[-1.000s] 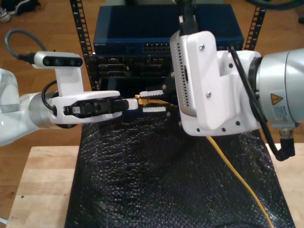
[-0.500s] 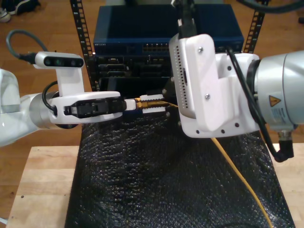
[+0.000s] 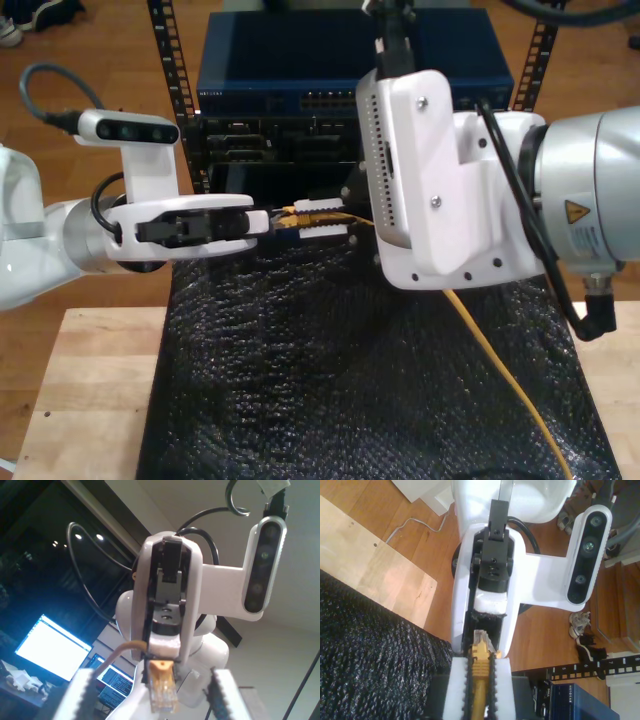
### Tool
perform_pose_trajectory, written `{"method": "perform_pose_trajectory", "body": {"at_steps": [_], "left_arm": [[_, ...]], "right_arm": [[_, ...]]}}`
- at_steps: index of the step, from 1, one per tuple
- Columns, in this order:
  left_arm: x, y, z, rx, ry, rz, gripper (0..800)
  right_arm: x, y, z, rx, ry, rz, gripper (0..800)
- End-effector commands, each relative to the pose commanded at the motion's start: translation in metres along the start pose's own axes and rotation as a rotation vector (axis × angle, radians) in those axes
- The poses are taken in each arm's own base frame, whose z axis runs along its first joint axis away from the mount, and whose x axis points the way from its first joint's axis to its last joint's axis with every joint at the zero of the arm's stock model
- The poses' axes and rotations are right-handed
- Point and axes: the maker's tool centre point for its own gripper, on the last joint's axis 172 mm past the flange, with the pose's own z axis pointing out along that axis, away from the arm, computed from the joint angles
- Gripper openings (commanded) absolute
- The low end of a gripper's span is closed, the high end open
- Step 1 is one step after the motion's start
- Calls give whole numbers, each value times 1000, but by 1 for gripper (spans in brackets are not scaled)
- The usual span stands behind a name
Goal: Grab the cable and plug it in
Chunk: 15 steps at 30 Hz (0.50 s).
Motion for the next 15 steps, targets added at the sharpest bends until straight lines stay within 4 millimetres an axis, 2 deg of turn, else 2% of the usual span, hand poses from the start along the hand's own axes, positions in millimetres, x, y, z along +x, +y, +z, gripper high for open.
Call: {"method": "perform_pose_trajectory", "body": {"at_steps": [4,7,10,15], "left_arm": [[2,-2,-2,13,3,9,767],[7,-1,-2,14,11,23,784],[8,-2,-3,21,15,26,791],[13,-18,-14,105,18,42,795]], "right_arm": [[0,1,5,3,19,43,1],[-3,0,9,12,17,54,0],[-2,9,8,4,16,68,0],[-15,21,1,-20,-10,129,0]]}}
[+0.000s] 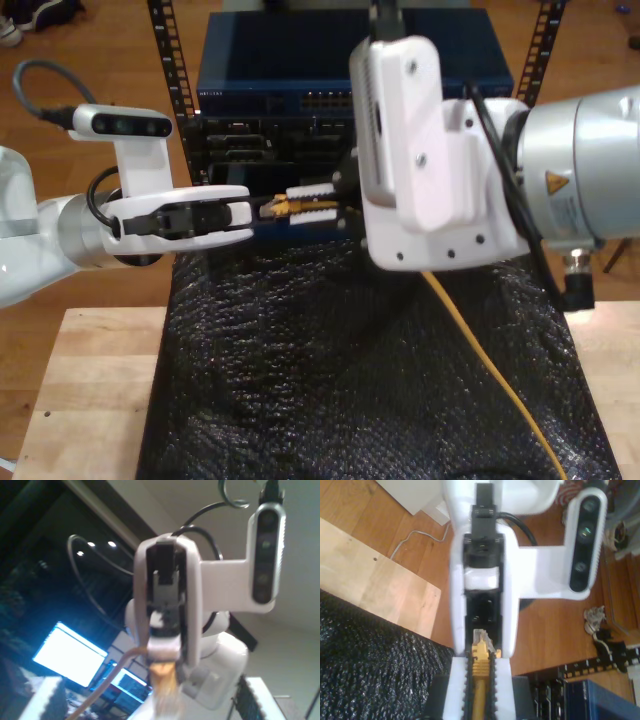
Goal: Grab the cable and plug it in
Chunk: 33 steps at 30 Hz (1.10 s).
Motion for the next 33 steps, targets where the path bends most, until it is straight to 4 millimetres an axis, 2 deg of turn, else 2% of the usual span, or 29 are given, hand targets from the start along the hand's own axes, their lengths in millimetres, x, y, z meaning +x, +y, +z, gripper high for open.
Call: {"method": "perform_pose_trajectory", "body": {"at_steps": [3,6,12,16,21,24,28,33], "left_arm": [[6,-10,-11,68,7,22,798],[15,-12,-12,110,-19,56,798],[25,-17,-28,190,-54,98,798],[13,-22,-34,271,-170,128,798],[1,-27,-44,340,-296,163,798],[-10,-30,-58,392,-382,181,798],[-20,-26,-81,455,-484,238,798],[-48,-15,-103,505,-674,265,798]], "right_arm": [[-18,10,-7,-24,-34,26,0],[-39,13,-15,-17,-66,63,0],[-93,14,-36,-10,-144,177,0],[-125,-4,-39,61,-177,266,0],[-159,-21,-54,103,-215,426,0],[-179,-28,-58,119,-235,482,0],[-192,-38,-56,147,-245,523,0],[-206,-50,-48,184,-263,545,0]]}}
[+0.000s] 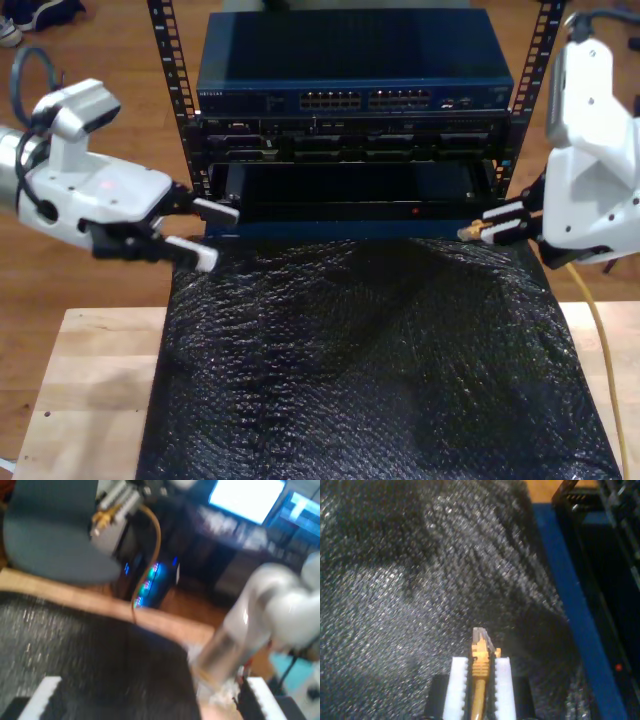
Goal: Grab the cable and plug it in
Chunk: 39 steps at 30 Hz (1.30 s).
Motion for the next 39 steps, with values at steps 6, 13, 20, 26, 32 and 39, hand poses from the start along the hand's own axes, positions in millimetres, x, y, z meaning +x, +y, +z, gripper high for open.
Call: {"method": "perform_pose_trajectory", "body": {"at_steps": [6,13,20,26,32,39], "left_arm": [[-41,25,-18,16,-197,74,798],[-106,52,-66,30,-363,155,799],[-173,89,-103,25,-410,215,799],[-223,130,-120,44,-389,259,800],[-255,165,-112,29,-354,284,799],[-288,196,-86,8,-350,308,799]], "right_arm": [[-13,-7,8,23,-23,11,0],[-22,-9,11,28,-36,21,0],[-29,-13,14,39,-47,26,0],[-32,-17,18,48,-49,32,0],[-37,-21,21,58,-52,41,0],[-42,-24,23,66,-56,52,0]]}}
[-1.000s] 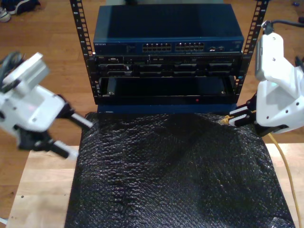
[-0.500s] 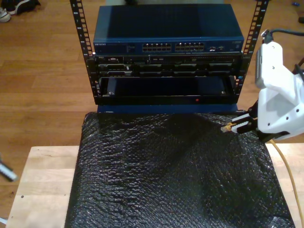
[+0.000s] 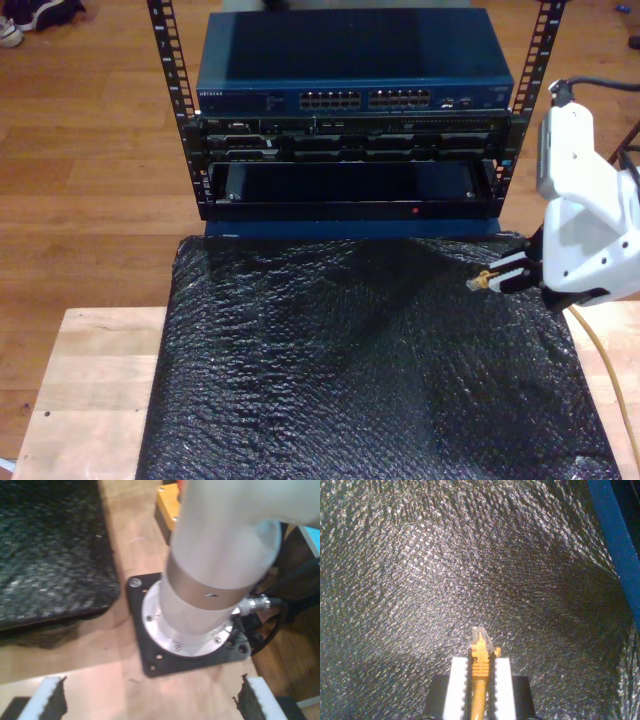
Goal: Grab the cable and plug it in
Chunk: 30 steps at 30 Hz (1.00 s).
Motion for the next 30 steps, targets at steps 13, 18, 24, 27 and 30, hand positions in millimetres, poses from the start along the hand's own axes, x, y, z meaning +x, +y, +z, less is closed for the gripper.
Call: {"method": "perform_pose_trajectory", "body": {"at_steps": [13,18,24,27,30], "left_arm": [[-40,31,62,7,-50,-32,800],[-45,33,81,4,-85,-34,800],[-50,33,92,4,-105,-29,800],[-53,38,97,-17,-111,-26,800],[-59,45,97,-28,-135,-28,800]], "right_arm": [[-11,-9,6,26,-21,5,0],[-18,-8,5,22,-32,16,0],[-22,-8,4,21,-42,14,0],[-21,-8,4,23,-42,14,0],[-21,-9,4,24,-41,13,0]]}}
